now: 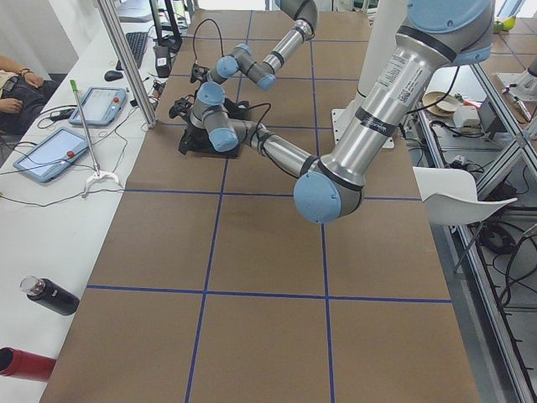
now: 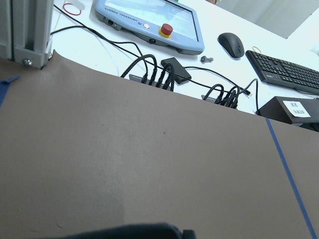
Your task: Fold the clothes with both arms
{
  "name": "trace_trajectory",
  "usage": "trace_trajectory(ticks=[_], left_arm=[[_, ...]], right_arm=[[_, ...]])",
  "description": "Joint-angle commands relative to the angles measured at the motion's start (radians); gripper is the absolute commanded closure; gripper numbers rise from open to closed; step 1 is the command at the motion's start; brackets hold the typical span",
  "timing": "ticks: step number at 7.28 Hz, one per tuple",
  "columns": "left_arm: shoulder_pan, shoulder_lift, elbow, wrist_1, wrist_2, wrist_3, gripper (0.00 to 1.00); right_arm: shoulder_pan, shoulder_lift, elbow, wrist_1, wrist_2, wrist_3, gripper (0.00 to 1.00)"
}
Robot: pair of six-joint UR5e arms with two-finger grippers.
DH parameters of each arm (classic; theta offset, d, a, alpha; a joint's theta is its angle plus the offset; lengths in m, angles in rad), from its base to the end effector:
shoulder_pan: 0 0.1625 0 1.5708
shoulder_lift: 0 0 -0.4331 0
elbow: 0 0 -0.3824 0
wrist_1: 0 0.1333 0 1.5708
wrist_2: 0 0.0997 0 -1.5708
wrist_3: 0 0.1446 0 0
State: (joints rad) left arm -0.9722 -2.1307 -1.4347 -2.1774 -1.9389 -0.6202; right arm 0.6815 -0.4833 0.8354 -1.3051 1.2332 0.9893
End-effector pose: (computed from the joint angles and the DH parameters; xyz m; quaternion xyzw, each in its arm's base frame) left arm 0.3530 -0.6617 0.3561 0.3060 0.4078 0.0809 0.8564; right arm -0.5869 -0.7094 0.2854 0.3061 -0.1474 0.0979 0.9354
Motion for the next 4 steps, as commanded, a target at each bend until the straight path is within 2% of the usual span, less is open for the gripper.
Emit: trace_trajectory(ticks=[1, 2, 3, 4], left_arm=[[0.001, 0.005, -0.006, 0.001, 0.000, -0.003, 0.00], [0.001, 0.012, -0.010, -0.001, 0.000, -0.001, 0.00], [0.001, 0.012, -0.010, -0.001, 0.000, -0.001, 0.00], [0.001, 0.012, -0.010, 0.001, 0.000, -0.001, 0.00]], right_arm=[[0.033, 0.072, 0.002, 0.004, 0.160, 0.034, 0.00], [0.033, 0.084, 0.026, -0.003, 0.190, 0.038, 0.00], [-0.009, 0.075, 0.093, -0.070, 0.215, 0.066, 0.00], [-0.072, 0.075, 0.152, -0.189, 0.207, 0.068, 0.02]])
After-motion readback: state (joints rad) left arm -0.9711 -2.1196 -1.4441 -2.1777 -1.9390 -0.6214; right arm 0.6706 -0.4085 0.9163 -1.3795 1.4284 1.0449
